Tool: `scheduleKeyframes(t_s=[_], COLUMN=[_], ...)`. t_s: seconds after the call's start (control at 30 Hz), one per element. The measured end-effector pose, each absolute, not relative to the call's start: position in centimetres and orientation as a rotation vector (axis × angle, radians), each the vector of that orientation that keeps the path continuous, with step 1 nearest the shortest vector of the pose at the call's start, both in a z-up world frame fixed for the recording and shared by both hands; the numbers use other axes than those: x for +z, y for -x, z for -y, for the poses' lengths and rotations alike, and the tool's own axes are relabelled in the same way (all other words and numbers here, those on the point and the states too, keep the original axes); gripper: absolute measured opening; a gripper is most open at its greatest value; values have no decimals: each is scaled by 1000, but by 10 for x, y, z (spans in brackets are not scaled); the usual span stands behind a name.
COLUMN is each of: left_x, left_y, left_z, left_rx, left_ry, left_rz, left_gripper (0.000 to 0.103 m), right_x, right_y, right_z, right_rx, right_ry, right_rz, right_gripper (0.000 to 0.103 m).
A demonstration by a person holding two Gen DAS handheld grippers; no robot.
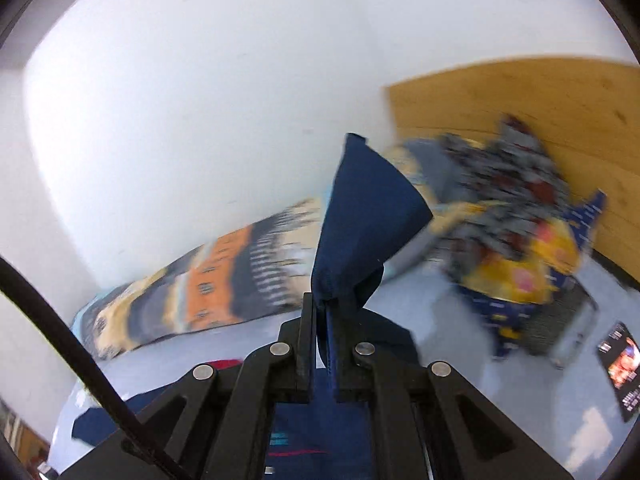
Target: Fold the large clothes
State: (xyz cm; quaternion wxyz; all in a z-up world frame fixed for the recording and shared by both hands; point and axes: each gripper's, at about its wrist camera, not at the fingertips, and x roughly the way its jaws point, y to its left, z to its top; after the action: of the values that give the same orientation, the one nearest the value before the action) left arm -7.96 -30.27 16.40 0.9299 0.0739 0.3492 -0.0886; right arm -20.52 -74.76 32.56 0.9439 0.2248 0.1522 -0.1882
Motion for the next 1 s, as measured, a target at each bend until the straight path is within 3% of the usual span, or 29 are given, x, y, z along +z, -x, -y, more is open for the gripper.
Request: scheduleKeyframes(t_s=[0.2, 0.37, 0.77, 0.83, 0.87, 0.9, 1.0], left_x=[183, 192, 192, 191, 191, 192, 192], left_y=[84, 82, 70, 67, 65, 62, 62], left_z=[271, 238, 182, 182, 184, 185, 190], left_rx=[-157, -117, 3, 0, -3, -6, -5], left_ry=[-111, -67, 9, 21, 22, 19, 7], left_rz=[-671, -661, -697, -710, -711, -709, -696], left_gripper=[103, 103, 103, 103, 103, 103, 103], right_x=[352, 326, 109, 85, 78, 75, 100], right_y=[128, 67, -44, -53, -52, -52, -33], right_z=[638, 544, 380, 377, 380, 381, 385], right_rx=[-232, -101, -13, -9, 9, 46, 127], right_ry=[-356, -329, -220, -194, -188, -193, -196], right_rz=[-351, -415, -777, -824, -855, -884, -826], right_gripper=[5, 5, 5, 8, 22, 26, 28])
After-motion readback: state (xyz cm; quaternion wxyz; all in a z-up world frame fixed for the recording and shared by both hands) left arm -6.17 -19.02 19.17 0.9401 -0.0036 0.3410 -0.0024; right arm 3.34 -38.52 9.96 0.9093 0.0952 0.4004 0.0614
